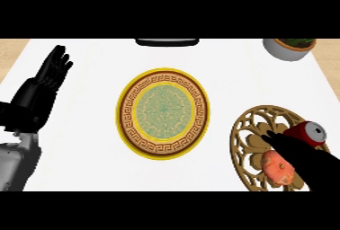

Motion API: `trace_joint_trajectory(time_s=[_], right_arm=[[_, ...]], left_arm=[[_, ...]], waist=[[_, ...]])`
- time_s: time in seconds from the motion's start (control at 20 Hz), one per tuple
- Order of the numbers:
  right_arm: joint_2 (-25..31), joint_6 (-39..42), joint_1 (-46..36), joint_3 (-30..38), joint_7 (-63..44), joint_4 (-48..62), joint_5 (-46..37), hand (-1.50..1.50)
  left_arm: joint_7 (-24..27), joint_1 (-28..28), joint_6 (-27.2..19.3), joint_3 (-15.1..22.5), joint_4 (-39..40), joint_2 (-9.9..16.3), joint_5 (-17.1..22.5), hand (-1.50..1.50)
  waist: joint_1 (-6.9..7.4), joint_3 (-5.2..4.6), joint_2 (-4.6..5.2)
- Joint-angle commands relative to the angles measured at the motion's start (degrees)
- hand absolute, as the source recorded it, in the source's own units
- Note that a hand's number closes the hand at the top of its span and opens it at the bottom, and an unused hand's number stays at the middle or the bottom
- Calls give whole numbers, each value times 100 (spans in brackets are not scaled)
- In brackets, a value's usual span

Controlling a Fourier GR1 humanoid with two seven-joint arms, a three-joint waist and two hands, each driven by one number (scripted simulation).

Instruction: Pick the squash from the placemat and place it in the plate

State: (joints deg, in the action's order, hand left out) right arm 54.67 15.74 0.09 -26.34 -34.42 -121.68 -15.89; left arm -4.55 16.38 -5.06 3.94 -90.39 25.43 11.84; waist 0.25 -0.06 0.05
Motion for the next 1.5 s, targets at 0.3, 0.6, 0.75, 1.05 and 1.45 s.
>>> trace_joint_trajectory(time_s=[0.3,0.6,0.75,1.05,1.45], right_arm=[[-717,706,-424,-21,-255,1100,-927,-150],[-1152,764,-346,82,276,1832,-1413,-150],[-1511,723,-229,-10,453,2089,-1722,-150],[-1555,878,-163,314,1066,2624,-1966,-150],[-2254,259,-218,279,1636,3451,-2682,150]], left_arm=[[-213,229,69,-210,102,-222,-246,0],[-393,-263,404,-411,-576,-141,-168,0],[-320,-41,316,-392,-224,-455,-324,0],[-55,182,568,-630,191,-427,-488,0],[-323,59,718,-825,-98,-490,-461,0]], waist=[[-19,7,2],[1,8,-10],[-21,7,-4],[-36,7,0],[-19,9,-3]])
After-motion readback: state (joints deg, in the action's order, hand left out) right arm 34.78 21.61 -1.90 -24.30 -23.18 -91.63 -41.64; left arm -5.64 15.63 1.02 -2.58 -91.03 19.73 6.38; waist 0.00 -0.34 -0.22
